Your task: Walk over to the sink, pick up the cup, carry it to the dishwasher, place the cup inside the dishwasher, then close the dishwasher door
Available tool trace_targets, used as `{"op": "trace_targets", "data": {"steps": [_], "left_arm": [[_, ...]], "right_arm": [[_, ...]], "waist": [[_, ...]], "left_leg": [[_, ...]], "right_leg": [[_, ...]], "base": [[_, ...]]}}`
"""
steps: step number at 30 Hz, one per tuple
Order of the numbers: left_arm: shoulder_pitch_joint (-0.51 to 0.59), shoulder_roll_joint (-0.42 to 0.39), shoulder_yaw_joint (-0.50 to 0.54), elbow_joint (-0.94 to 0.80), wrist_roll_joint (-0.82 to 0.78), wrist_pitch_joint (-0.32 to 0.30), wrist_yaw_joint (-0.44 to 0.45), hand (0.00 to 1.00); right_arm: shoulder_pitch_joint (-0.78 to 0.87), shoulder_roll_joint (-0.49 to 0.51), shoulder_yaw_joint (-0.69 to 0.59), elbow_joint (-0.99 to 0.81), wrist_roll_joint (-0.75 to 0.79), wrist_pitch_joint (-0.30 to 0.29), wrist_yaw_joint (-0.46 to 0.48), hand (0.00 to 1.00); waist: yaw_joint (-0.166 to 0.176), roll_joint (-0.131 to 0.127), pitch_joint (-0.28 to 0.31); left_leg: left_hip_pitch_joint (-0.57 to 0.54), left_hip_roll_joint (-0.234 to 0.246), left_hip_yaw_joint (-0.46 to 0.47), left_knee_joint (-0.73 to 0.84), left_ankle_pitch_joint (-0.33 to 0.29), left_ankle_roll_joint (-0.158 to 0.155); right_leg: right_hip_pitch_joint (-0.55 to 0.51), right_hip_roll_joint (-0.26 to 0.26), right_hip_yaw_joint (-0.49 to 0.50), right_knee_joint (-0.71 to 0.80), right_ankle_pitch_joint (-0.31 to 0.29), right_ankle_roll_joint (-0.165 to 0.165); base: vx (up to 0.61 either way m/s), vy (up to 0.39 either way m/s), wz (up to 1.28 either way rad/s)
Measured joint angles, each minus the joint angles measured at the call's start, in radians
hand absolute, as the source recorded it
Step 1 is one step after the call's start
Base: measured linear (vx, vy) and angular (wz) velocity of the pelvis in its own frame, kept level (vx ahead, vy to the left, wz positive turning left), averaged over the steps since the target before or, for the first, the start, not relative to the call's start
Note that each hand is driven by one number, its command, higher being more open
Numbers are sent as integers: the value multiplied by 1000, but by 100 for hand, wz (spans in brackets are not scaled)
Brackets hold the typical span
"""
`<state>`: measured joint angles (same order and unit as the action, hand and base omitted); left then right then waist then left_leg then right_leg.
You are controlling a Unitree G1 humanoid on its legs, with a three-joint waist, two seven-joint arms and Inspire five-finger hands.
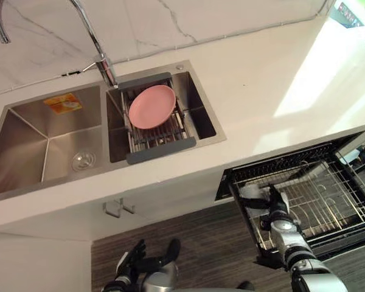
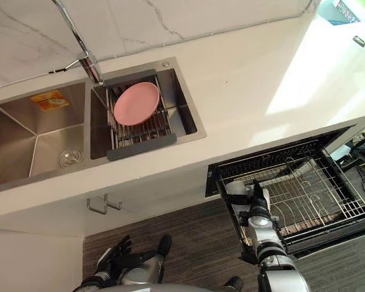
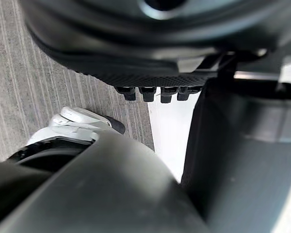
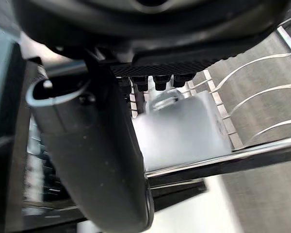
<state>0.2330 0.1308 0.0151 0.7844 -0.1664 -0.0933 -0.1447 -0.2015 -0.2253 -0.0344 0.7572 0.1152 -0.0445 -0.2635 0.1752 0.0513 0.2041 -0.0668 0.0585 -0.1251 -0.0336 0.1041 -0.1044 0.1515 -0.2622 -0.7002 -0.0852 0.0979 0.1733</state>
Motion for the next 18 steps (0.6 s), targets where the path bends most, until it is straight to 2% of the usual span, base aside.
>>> {"op": "trace_targets", "data": {"steps": [1,3,4,10,12,14,18], "left_arm": [[-1,-3,6,7,0,6,7,100],[-1,-12,30,14,-2,17,12,100],[-1,-21,57,26,-5,25,17,100],[1,-30,116,71,-32,48,39,100],[3,-34,137,88,-54,63,54,100],[6,-41,159,100,-81,82,79,100],[6,-53,186,114,-99,115,111,100]], "right_arm": [[46,30,1,-95,-1,-12,-21,100],[86,56,1,-176,-14,-26,-37,100],[114,67,0,-222,-39,-39,-52,100],[208,80,-29,-368,-20,-84,-62,100],[234,89,-47,-436,31,-103,-41,100],[260,97,-66,-528,147,-148,8,100],[285,123,-100,-627,322,-206,91,100]], "waist": [[-5,0,0],[-12,-2,-1],[-31,-3,-1],[-70,-20,-11],[-87,-24,-17],[-108,-25,-21],[-121,-23,-43]], "left_leg": [[15,6,25,-6,-5,-2],[31,15,55,-12,-10,-3],[49,21,78,-20,-13,-5],[120,61,194,-25,-43,-21],[133,74,223,-5,-62,-27],[140,90,252,31,-87,-33],[138,110,265,56,-101,-41]], "right_leg": [[-4,1,24,0,-1,-1],[-13,2,58,1,-1,-1],[-16,3,81,4,-1,-2],[-35,30,205,7,-5,-11],[-34,40,235,8,-7,-15],[-34,53,268,8,-6,-22],[-34,70,283,6,-6,-29]], "base": [[19,-8,-56],[26,-8,-55],[30,-9,-53],[16,-15,-61],[-13,-24,-51],[-43,-26,-42],[-44,-19,-15]]}}
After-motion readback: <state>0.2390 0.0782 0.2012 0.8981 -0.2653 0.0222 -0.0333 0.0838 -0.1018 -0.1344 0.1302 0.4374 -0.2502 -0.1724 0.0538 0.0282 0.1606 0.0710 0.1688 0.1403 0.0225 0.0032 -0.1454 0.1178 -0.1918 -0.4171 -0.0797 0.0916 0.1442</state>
